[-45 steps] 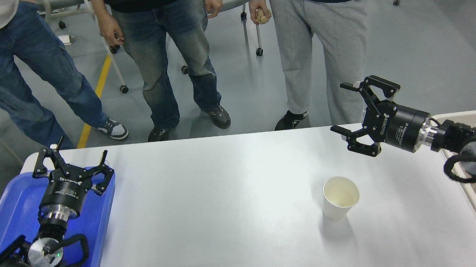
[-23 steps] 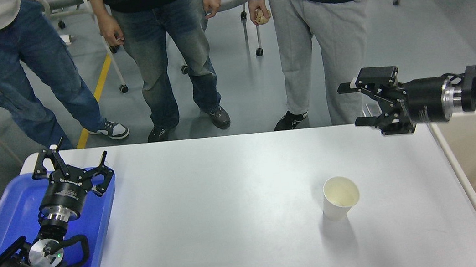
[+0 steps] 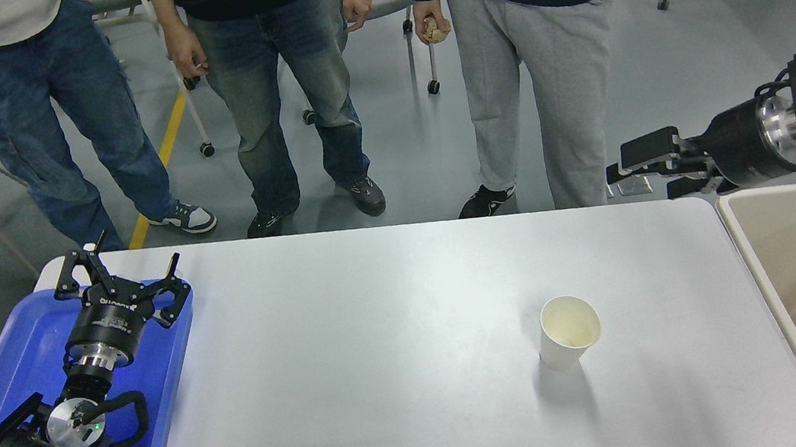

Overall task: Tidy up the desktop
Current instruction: 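Lower the open right gripper down onto the white paper cup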

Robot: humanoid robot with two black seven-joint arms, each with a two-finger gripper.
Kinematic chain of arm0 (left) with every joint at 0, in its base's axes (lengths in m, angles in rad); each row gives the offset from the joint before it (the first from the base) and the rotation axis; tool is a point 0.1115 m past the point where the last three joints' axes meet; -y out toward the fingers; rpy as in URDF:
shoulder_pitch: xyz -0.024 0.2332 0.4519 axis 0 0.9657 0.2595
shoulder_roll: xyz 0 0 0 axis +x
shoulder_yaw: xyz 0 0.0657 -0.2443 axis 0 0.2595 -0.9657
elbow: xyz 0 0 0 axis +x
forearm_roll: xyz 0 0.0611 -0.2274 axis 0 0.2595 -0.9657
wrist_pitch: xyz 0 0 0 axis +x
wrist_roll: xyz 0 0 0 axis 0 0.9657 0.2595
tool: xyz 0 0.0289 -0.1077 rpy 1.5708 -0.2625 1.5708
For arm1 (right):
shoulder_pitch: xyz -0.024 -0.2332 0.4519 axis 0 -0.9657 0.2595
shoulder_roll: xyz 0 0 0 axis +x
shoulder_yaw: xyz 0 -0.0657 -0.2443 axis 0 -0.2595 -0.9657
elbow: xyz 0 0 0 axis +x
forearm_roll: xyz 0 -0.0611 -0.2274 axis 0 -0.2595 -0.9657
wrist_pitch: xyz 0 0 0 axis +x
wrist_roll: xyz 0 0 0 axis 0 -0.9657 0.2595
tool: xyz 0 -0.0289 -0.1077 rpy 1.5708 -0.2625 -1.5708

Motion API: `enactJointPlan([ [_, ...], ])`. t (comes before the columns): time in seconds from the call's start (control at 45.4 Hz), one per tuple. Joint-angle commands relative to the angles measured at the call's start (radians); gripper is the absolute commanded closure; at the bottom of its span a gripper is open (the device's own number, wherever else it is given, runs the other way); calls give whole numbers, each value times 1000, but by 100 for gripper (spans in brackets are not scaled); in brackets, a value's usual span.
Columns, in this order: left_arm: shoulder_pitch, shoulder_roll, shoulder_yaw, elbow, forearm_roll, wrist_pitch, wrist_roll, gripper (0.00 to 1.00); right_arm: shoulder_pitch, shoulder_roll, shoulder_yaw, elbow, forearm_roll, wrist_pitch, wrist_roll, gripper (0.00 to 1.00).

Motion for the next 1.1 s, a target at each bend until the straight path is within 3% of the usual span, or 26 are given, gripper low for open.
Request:
enactJointPlan([
  [0.0, 0, 0, 1, 0, 0, 0, 0, 0, 104, 3, -170, 52, -96, 8, -16, 0],
  [0.484, 0, 0, -1, 0, 0, 0, 0, 0, 94, 174, -273, 56, -95, 8, -36, 0],
  [1.079, 0, 0, -1, 0, 0, 0, 0, 0, -116, 396, -225, -196, -34, -21, -36, 0],
])
